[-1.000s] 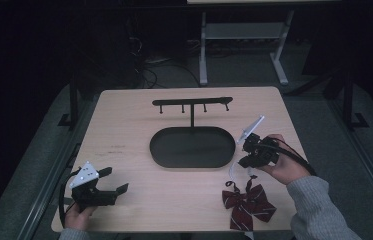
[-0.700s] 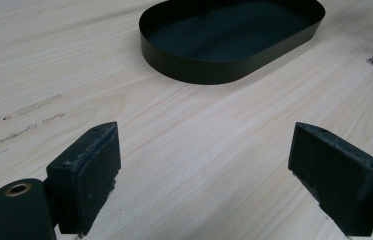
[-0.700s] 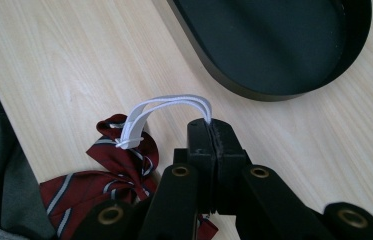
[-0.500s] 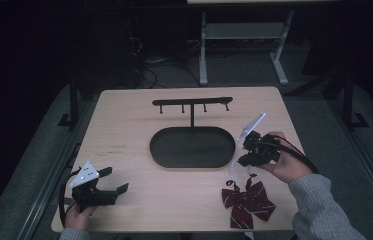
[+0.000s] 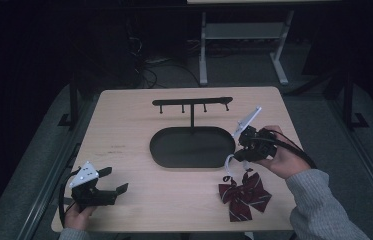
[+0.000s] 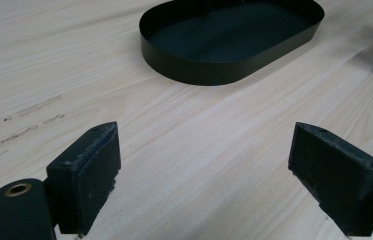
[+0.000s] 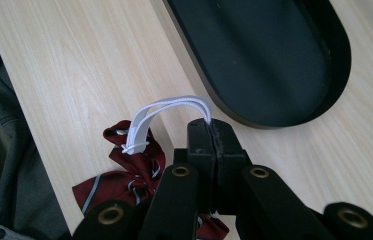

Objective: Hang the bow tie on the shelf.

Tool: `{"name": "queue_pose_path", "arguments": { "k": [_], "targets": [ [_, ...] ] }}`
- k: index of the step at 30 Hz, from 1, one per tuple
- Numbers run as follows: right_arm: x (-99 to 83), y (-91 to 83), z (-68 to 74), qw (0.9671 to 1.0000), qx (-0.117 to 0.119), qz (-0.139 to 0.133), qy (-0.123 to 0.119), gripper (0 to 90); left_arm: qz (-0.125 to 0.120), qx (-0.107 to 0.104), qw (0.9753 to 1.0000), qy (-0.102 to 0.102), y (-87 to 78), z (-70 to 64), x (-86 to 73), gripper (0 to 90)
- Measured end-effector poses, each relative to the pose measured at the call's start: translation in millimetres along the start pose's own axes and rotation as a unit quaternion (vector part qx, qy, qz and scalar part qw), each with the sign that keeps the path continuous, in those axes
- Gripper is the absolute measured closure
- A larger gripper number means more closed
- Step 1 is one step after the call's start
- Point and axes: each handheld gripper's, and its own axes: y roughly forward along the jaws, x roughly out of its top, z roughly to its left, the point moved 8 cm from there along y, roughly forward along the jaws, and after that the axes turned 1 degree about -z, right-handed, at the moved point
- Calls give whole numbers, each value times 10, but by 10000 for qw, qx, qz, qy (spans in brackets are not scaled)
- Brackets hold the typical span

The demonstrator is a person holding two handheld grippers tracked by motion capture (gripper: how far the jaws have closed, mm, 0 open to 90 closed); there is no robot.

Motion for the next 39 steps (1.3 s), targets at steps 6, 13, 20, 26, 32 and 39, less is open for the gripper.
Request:
{"name": "queue_pose_path", "arguments": {
  "k": [6, 13, 20, 26, 32, 39],
  "targets": [
    [103, -61, 10, 10000, 5, -51, -61, 883, 9, 1, 10000, 21, -6, 6, 2, 131],
    [197, -110, -5, 9999, -6, -58, -136, 883, 6, 6, 10000, 24, -9, 7, 2, 131],
    [272, -152, -7, 9998, 32, -103, -169, 883, 5, 6, 10000, 15, -7, 4, 3, 131],
    [347, -182, -6, 9997, 40, -123, -215, 883, -10, 12, 10000, 5, -6, 6, 6, 131],
    [434, -200, -20, 9996, 68, -162, -243, 883, -12, 4, 10000, 10, -7, 5, 6, 131],
    [508, -198, -65, 9996, 69, -137, -247, 883, -33, 10, 10000, 10, -14, 13, 10, 131]
  ]
}}
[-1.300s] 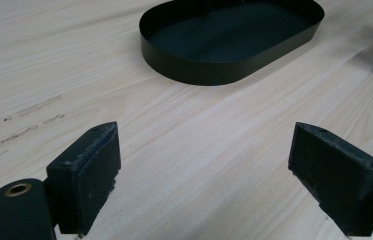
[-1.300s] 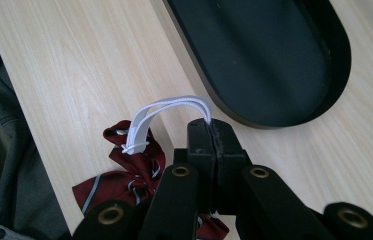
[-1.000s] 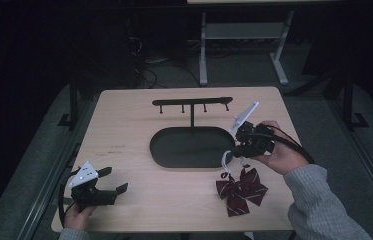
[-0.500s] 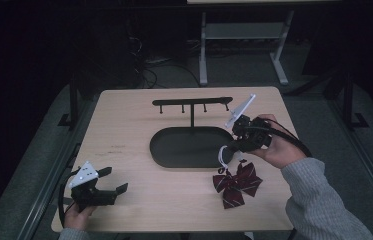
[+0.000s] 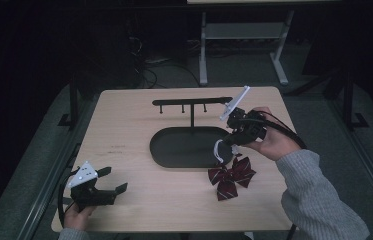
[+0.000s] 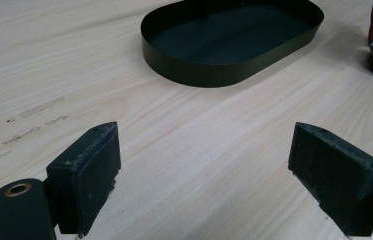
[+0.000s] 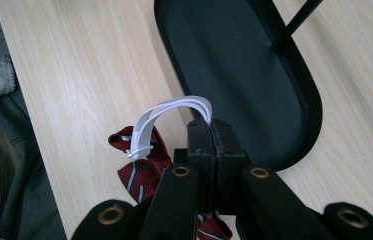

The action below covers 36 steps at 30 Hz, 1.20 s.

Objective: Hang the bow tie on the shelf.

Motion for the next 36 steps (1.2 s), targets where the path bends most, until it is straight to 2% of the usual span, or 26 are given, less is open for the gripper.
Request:
{"name": "queue_pose_path", "arguments": {
  "k": [9, 14, 20, 36],
  "targets": [
    [96, -24, -40, 10000, 24, 16, -4, 883, -15, 15, 10000, -25, -1, 5, 2, 131],
    [156, -33, -69, 10000, 3, -2, -98, 883, -5, 4, 10000, -10, 1, 4, 1, 131],
    [196, -24, -98, 10000, 49, 18, -45, 884, -5, 5, 10000, -18, -2, 7, 2, 131],
    [354, -64, -158, 9999, 27, 56, -90, 883, -29, 6, 10000, -35, -7, 11, 6, 131]
  ]
}}
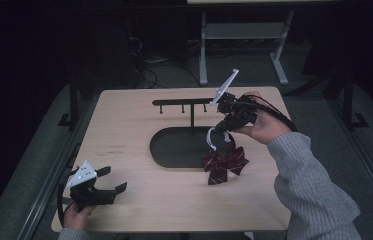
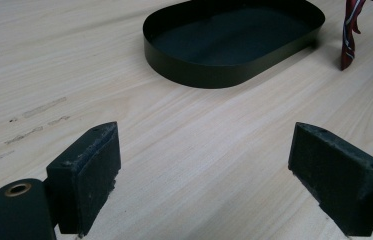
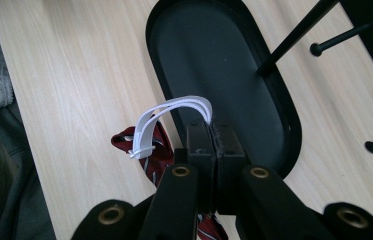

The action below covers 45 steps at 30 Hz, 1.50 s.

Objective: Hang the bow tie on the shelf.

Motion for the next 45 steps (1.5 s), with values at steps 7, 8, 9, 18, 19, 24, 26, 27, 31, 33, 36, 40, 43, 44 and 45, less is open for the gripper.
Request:
{"name": "queue_pose_path", "arguments": {
  "k": [7, 8, 9, 18, 19, 24, 26, 27, 31, 33, 36, 40, 43, 44, 45],
  "targets": [
    [73, -29, -54, 10000, -34, 5, -10, 883, 11, 3, 10000, 6, -4, 4, -1, 131],
    [83, -30, -58, 10000, -23, 3, -4, 884, 8, 5, 10000, 8, -4, 5, -1, 131],
    [93, -31, -64, 10000, -27, -3, -4, 884, 17, 2, 10000, 6, -5, 5, -2, 131],
    [192, -46, -92, 10000, 10, -80, -16, 883, 3, -6, 10000, 11, -2, 3, 0, 131],
    [199, -45, -102, 10000, -9, -70, -15, 883, 3, -6, 10000, 8, -2, 2, 0, 131],
    [235, -35, -130, 10000, 18, -40, -27, 883, 14, -4, 10000, 14, -2, 4, -1, 131],
    [247, -24, -147, 10000, 20, -21, -14, 883, 17, -5, 10000, 13, -3, 5, -1, 131],
    [255, -21, -150, 10000, 38, -17, -2, 883, 17, -5, 10000, 15, -5, 5, -1, 131],
    [293, -9, -173, 10000, 34, -14, -4, 883, 18, -5, 10000, 17, -6, 8, -1, 132],
    [309, -4, -188, 10000, 27, 5, -6, 883, 17, -8, 10000, 15, -6, 6, -1, 131],
    [330, 2, -208, 10000, 37, 21, 12, 883, 6, -10, 10000, 15, -5, 3, 1, 131],
    [369, -13, -225, 10000, 30, 19, -22, 883, 18, -12, 10000, 16, -4, 3, -1, 131],
    [399, -24, -232, 10000, 30, 23, -14, 883, 1, -14, 10000, 7, -4, -2, 2, 131],
    [403, -27, -242, 10000, 8, 45, -21, 883, -10, -18, 10000, 5, -3, -3, 3, 131],
    [413, -29, -243, 10000, 20, 38, -5, 883, -9, -16, 10000, 9, -3, -2, 3, 131]
  ]
}}
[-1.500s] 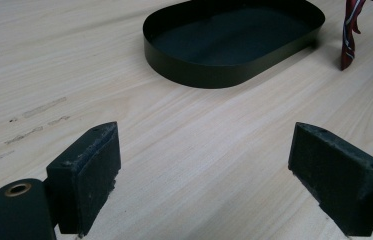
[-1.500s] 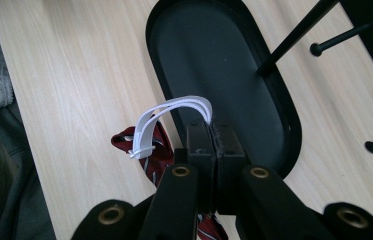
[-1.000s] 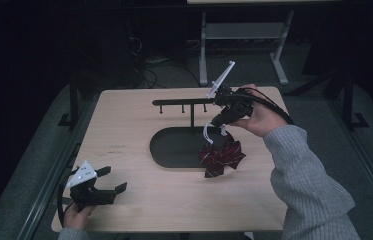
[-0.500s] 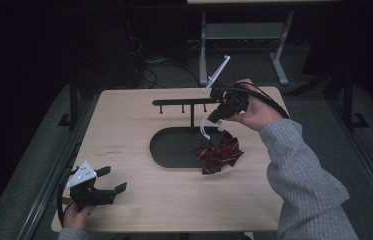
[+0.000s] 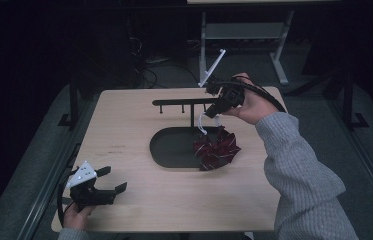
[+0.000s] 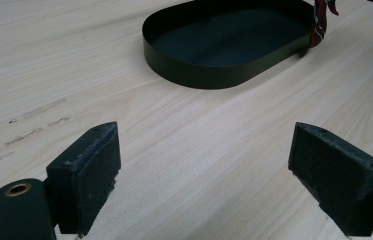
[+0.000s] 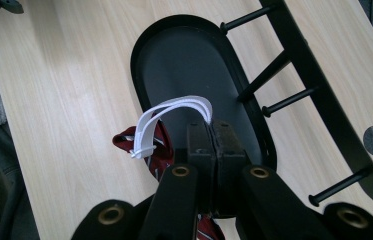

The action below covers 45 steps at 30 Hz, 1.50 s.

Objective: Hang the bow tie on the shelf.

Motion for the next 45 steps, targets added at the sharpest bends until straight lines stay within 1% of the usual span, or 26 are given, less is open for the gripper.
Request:
{"name": "queue_pose_path", "arguments": {
  "k": [2, 6, 13, 14, 23, 27, 36, 38, 39, 42, 45],
  "targets": [
    [14, -6, -19, 10000, -5, -11, -4, 883, 45, -1, 10000, 24, -7, 6, -5, 131],
    [38, -16, -50, 10000, 2, -17, 63, 883, 20, 3, 10000, 22, -6, 7, -4, 131],
    [95, -20, -116, 10000, -44, 24, 54, 883, 18, 8, 10000, 12, -10, 12, -3, 131],
    [107, -23, -119, 10000, -14, 4, 86, 883, 22, 5, 10000, 17, -11, 12, -4, 131],
    [147, 9, -232, 9998, -45, 32, 205, 883, 20, 1, 10000, 13, -11, 13, -4, 131],
    [148, 54, -289, 9997, -69, 66, 237, 883, 33, -2, 10000, 16, -12, 12, -6, 131],
    [156, 143, -392, 9993, -81, 135, 341, 883, -19, -3, 10000, -26, -9, 9, -1, 131],
    [157, 161, -411, 9992, -76, 148, 369, 883, -14, -8, 10000, -19, -7, 9, -2, 131],
    [156, 172, -422, 9992, -74, 152, 364, 882, 13, -12, 10000, 24, -11, 14, -6, 131],
    [150, 199, -456, 9989, -77, 170, 434, 883, 14, -16, 10000, 31, -5, 15, -5, 131],
    [129, 228, -500, 9985, -121, 216, 484, 882, 11, -25, 10000, 48, -8, 11, -4, 131]
  ]
}}
